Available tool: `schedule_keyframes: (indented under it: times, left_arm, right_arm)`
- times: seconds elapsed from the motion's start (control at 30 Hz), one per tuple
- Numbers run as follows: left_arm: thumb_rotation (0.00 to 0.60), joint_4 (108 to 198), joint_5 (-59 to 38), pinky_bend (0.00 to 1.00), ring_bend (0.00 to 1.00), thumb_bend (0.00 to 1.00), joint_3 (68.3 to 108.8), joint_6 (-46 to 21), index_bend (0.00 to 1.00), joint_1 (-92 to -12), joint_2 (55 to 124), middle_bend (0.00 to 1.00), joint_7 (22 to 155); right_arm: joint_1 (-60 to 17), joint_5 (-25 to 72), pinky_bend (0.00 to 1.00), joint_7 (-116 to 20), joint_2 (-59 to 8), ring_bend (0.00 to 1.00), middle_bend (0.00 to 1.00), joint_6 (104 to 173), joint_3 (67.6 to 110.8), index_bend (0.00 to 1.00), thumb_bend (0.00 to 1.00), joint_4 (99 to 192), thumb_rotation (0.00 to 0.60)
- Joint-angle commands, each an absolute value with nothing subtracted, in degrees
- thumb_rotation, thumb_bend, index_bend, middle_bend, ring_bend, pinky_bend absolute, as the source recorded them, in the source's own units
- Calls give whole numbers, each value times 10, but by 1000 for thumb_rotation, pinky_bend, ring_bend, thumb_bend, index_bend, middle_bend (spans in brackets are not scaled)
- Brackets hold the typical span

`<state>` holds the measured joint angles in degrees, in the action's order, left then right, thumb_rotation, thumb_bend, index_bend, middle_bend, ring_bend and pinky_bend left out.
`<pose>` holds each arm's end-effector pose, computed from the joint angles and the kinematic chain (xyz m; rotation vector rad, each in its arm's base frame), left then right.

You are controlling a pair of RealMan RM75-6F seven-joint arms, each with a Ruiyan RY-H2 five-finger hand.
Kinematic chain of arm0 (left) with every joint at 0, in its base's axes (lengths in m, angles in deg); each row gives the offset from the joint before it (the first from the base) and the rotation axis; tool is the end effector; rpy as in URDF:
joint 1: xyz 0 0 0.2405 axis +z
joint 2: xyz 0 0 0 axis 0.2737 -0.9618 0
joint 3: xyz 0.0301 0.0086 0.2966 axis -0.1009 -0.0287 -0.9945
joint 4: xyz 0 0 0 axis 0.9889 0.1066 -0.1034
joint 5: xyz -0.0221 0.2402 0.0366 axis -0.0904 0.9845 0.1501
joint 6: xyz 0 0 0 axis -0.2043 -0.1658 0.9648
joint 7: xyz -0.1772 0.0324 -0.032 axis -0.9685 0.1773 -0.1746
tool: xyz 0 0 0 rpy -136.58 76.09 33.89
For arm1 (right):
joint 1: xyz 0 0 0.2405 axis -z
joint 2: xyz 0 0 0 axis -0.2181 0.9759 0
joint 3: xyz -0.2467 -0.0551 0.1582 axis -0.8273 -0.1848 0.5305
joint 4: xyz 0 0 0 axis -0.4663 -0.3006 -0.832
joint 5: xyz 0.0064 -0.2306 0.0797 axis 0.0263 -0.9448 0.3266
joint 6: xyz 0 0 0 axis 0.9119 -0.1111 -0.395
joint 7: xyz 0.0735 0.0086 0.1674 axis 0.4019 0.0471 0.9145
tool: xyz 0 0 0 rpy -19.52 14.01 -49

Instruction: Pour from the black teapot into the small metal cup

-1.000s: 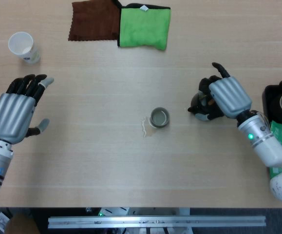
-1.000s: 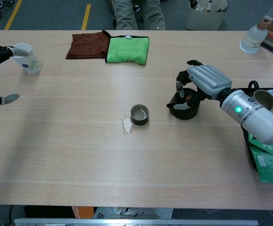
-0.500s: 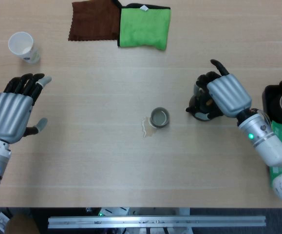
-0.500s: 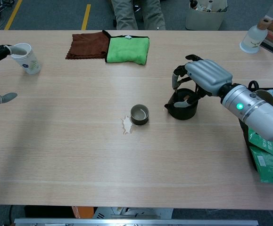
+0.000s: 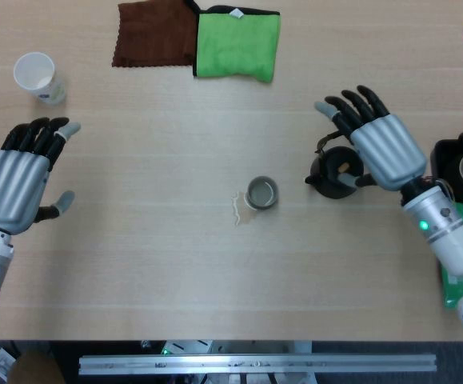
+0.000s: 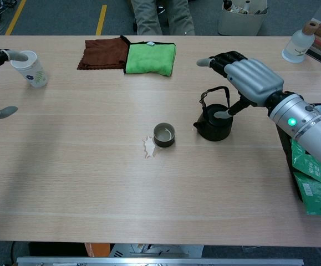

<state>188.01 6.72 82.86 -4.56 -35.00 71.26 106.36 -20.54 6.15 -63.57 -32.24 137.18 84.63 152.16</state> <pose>-0.2615 0.2845 0.0781 -1.6654 -0.9397 -0.8656 -0.2093 -0.3647 -0.0638 1.8829 -0.8387 0.9940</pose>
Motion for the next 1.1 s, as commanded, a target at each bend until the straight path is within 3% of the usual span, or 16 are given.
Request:
schedule_keyframes:
  times: [0.03,0.63,1.1]
  left_arm:
    - [600,1878,71,159,116,246,829,-41,113,-347,710,123,1058]
    - [600,1832,130,159,116,246,823,48,112,-300,701,124,1014]
    - [600,1819,161,159,116,246,798,100,113,-249,686,124,1001]
  right_arm:
    - [-189,59,0,-659,-301,51,105,1399,846,104,0,1548,600]
    - [-36,62,0,-656,-117,51,129,1579,820,104,0,1677,600]
    - [63,66,0,-603,-74,51,136,1653,795,104,0,1659,600]
